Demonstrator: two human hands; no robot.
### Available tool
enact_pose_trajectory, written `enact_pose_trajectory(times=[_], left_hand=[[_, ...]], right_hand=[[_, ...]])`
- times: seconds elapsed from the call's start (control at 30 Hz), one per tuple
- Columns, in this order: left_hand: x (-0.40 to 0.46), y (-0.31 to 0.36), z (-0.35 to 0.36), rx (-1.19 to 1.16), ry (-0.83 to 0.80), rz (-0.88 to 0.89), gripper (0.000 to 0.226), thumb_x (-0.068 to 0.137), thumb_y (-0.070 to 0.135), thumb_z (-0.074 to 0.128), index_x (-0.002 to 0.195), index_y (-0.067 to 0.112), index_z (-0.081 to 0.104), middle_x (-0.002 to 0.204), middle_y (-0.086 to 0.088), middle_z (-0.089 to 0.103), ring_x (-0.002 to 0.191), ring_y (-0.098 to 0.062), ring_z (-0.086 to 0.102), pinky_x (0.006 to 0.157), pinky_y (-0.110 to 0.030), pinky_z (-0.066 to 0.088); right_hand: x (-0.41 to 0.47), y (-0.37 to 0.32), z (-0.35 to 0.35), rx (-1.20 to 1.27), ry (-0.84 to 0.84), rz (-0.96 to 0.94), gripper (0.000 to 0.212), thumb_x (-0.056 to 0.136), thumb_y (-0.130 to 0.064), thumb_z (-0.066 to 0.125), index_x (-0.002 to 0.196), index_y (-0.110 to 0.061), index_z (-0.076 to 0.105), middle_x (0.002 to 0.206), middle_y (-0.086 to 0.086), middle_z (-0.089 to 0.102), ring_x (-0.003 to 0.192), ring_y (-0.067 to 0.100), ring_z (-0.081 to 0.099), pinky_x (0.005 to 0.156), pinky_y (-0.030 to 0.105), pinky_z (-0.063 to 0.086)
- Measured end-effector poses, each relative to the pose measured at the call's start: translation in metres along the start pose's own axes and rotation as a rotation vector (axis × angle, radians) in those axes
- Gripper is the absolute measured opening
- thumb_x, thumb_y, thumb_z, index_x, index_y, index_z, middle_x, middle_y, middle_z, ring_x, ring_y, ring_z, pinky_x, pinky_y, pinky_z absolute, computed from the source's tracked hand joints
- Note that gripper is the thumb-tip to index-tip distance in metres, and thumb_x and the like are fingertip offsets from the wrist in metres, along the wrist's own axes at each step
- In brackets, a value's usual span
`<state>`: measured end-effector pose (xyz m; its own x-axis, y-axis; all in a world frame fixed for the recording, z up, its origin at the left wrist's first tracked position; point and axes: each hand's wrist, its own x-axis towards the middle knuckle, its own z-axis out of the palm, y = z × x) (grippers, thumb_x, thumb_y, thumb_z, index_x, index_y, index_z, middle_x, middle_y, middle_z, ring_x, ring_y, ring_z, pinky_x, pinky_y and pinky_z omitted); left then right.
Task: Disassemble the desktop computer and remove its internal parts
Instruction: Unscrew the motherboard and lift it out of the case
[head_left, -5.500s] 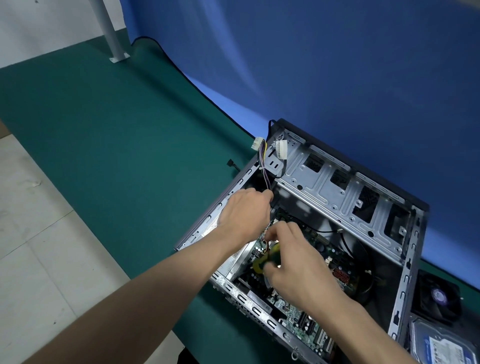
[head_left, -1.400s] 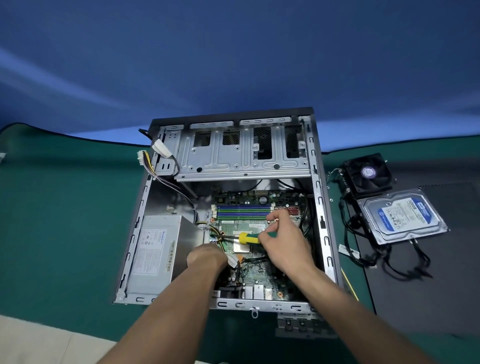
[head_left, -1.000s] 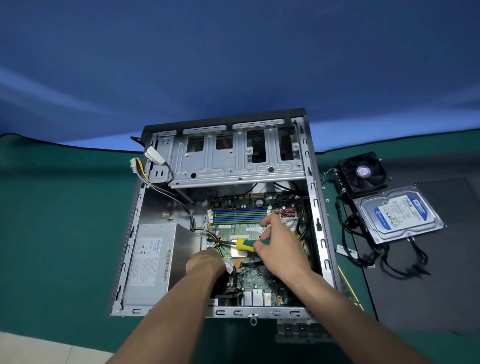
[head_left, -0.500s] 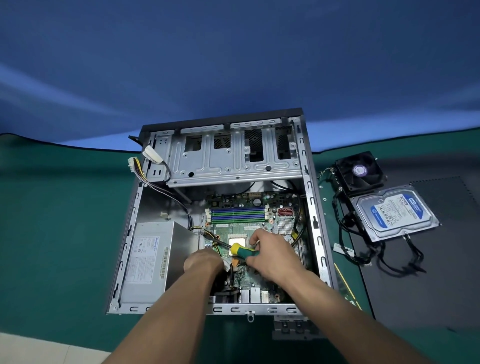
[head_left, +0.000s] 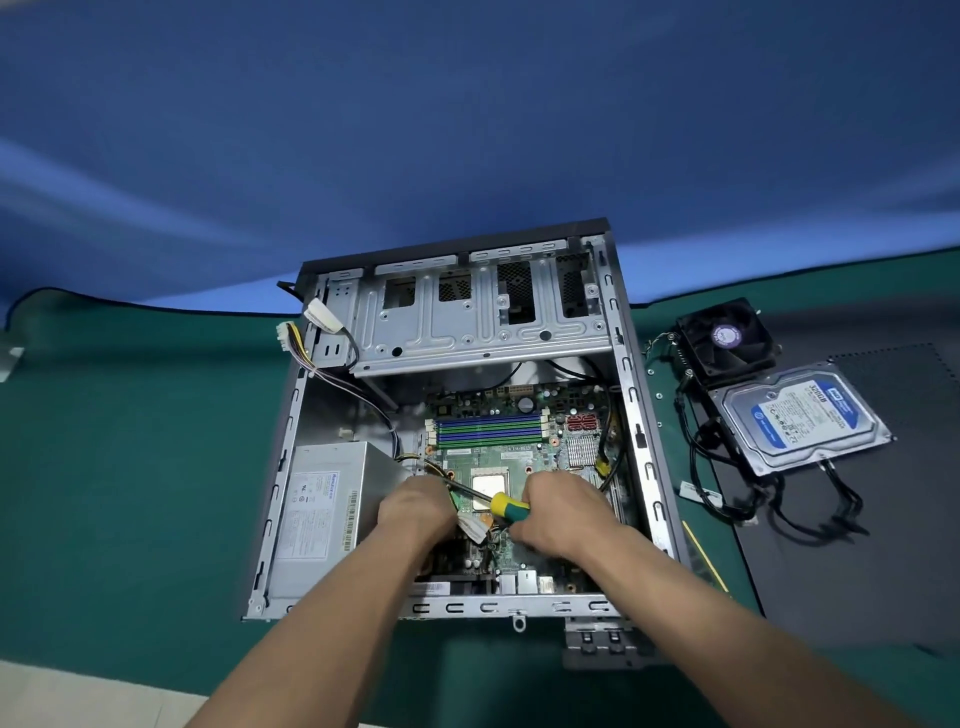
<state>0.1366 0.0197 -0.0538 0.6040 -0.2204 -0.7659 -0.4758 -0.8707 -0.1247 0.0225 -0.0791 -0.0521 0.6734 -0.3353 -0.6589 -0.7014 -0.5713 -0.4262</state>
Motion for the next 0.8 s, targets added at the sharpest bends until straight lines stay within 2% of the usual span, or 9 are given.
enact_pose_trajectory(times=[0.07, 0.13, 0.2, 0.23, 0.3, 0.4, 0.5, 0.63, 0.8], left_hand=[[-0.008, -0.001, -0.013, -0.063, 0.001, 0.055, 0.016, 0.09, 0.002, 0.047, 0.096, 0.001, 0.062, 0.09, -0.01, 0.067, 0.08, -0.022, 0.067, 0.061, -0.025, 0.051], [-0.019, -0.002, -0.026, -0.263, -0.073, 0.101, 0.012, 0.09, 0.003, 0.052, 0.085, -0.004, 0.06, 0.06, -0.008, 0.063, 0.047, -0.016, 0.061, 0.043, -0.021, 0.046], [-0.034, -0.005, -0.038, -0.44, -0.167, 0.159, 0.017, 0.09, 0.004, 0.053, 0.084, -0.01, 0.061, 0.049, -0.007, 0.06, 0.032, -0.013, 0.052, 0.033, -0.02, 0.04], [-0.042, -0.007, -0.043, -0.491, -0.178, 0.198, 0.019, 0.09, 0.004, 0.052, 0.082, -0.011, 0.061, 0.049, -0.008, 0.061, 0.031, -0.013, 0.05, 0.032, -0.02, 0.039], [-0.056, -0.011, -0.054, -0.556, -0.151, 0.265, 0.021, 0.088, 0.003, 0.05, 0.072, -0.007, 0.059, 0.051, -0.01, 0.062, 0.032, -0.015, 0.05, 0.032, -0.02, 0.04], [-0.074, -0.014, -0.069, -0.647, -0.075, 0.338, 0.02, 0.087, 0.0, 0.049, 0.067, 0.001, 0.052, 0.053, -0.014, 0.06, 0.033, -0.019, 0.05, 0.032, -0.021, 0.04], [-0.086, -0.006, -0.08, -0.645, 0.057, 0.451, 0.016, 0.086, 0.003, 0.051, 0.07, 0.004, 0.051, 0.052, -0.01, 0.061, 0.034, -0.019, 0.052, 0.033, -0.021, 0.04], [-0.099, 0.018, -0.093, -0.595, 0.247, 0.621, 0.012, 0.086, 0.01, 0.056, 0.074, 0.005, 0.057, 0.055, -0.004, 0.063, 0.041, -0.02, 0.058, 0.037, -0.027, 0.045], [-0.108, 0.059, -0.105, -0.416, 0.325, 0.773, 0.012, 0.087, 0.014, 0.057, 0.075, 0.013, 0.057, 0.061, -0.003, 0.066, 0.042, -0.014, 0.059, 0.04, -0.023, 0.045]], right_hand=[[0.0, 0.0, 0.001, -0.006, -0.046, 0.02, 0.026, 0.081, -0.033, 0.069, 0.072, -0.016, 0.051, 0.072, -0.004, 0.052, 0.062, 0.011, 0.049, 0.054, 0.023, 0.036], [-0.002, 0.0, 0.001, 0.017, -0.058, 0.024, 0.013, 0.081, -0.026, 0.064, 0.082, -0.015, 0.057, 0.08, 0.0, 0.059, 0.06, 0.008, 0.047, 0.049, 0.022, 0.032], [-0.005, -0.002, -0.001, 0.06, -0.018, 0.003, 0.02, 0.08, -0.025, 0.059, 0.096, -0.015, 0.059, 0.088, 0.003, 0.063, 0.066, 0.011, 0.051, 0.053, 0.022, 0.034], [-0.006, -0.003, -0.002, 0.088, 0.023, -0.022, 0.02, 0.08, -0.029, 0.059, 0.095, -0.017, 0.06, 0.084, 0.001, 0.063, 0.067, 0.012, 0.054, 0.055, 0.022, 0.036], [-0.009, -0.006, -0.004, 0.214, 0.119, -0.067, 0.017, 0.079, -0.039, 0.063, 0.08, -0.022, 0.061, 0.069, -0.006, 0.059, 0.059, 0.008, 0.053, 0.052, 0.022, 0.036], [-0.017, -0.009, -0.011, 0.604, 0.138, -0.168, 0.028, 0.082, -0.033, 0.067, 0.06, -0.022, 0.054, 0.051, -0.009, 0.051, 0.045, 0.009, 0.047, 0.046, 0.022, 0.035], [-0.03, -0.011, -0.028, 0.934, 0.094, -0.282, 0.021, 0.089, -0.026, 0.062, 0.071, -0.015, 0.063, 0.047, -0.002, 0.056, 0.036, 0.014, 0.047, 0.041, 0.019, 0.037], [-0.044, -0.005, -0.06, 1.137, 0.187, -0.363, 0.018, 0.091, -0.016, 0.058, 0.074, -0.014, 0.065, 0.053, 0.005, 0.06, 0.034, 0.017, 0.045, 0.04, 0.021, 0.037], [-0.06, 0.029, -0.087, 1.175, 0.319, -0.328, 0.017, 0.091, -0.019, 0.061, 0.077, -0.012, 0.065, 0.054, 0.003, 0.058, 0.035, 0.014, 0.045, 0.039, 0.019, 0.038]])
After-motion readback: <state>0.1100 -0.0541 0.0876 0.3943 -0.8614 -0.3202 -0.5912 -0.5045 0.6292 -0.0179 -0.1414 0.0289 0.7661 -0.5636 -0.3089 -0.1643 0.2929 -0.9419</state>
